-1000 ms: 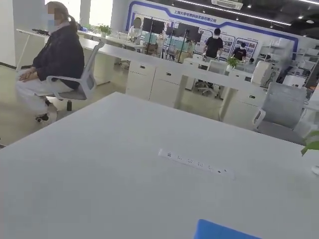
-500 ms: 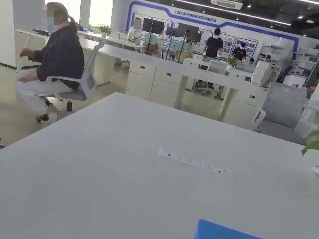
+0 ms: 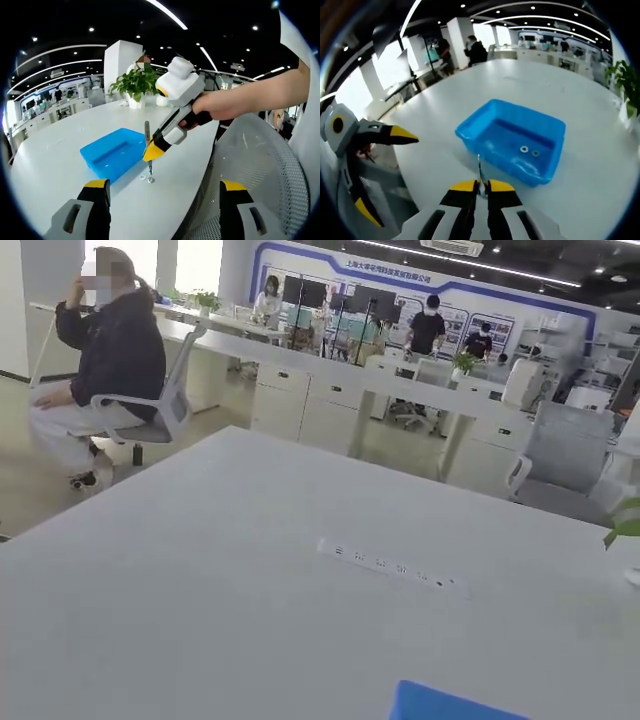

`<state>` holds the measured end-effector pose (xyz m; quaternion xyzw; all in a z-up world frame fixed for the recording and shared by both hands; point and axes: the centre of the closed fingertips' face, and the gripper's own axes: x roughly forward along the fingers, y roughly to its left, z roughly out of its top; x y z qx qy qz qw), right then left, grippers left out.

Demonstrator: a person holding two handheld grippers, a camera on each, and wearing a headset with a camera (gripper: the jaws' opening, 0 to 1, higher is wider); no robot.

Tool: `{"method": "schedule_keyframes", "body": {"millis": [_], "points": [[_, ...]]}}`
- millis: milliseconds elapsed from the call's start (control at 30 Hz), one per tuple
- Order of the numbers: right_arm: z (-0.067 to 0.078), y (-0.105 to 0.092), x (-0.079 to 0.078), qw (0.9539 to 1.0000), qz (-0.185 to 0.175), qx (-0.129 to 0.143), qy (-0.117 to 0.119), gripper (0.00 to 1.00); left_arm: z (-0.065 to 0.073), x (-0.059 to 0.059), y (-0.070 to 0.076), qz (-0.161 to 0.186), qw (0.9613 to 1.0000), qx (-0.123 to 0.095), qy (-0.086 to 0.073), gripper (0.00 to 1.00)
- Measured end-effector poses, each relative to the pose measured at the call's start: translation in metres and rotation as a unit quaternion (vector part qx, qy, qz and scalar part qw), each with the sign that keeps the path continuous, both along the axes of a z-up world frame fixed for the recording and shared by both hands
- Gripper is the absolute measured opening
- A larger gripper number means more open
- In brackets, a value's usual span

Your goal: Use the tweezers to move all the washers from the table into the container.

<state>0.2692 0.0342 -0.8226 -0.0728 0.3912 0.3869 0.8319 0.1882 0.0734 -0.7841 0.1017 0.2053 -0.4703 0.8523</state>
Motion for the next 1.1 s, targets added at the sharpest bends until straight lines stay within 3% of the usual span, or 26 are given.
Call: {"method": "schedule_keyframes", "body": {"millis": [367,567,833,1100], "points": [[-0.003,0.012,-0.006,0.9968,0.045,-0.047,-0.045,0.05,-0.001,0.0,0.0,0.0,1.0,0.002,0.004,0.92],[-0.003,0.003,0.001,0.9982,0.016,-0.034,-0.047,0.04,-0.002,-0.001,0.0,-0.003,1.0,0.004,0.005,0.92],[0.001,-0.008,-0.002,0.9991,-0.025,0.005,-0.033,0.04,-0.003,-0.001,0.0,-0.002,1.0,0.004,0.007,0.91],[0.016,-0.017,-0.001,0.9975,-0.053,0.031,-0.035,0.04,-0.003,-0.001,0.001,-0.001,0.9999,0.005,0.009,0.91]]}}
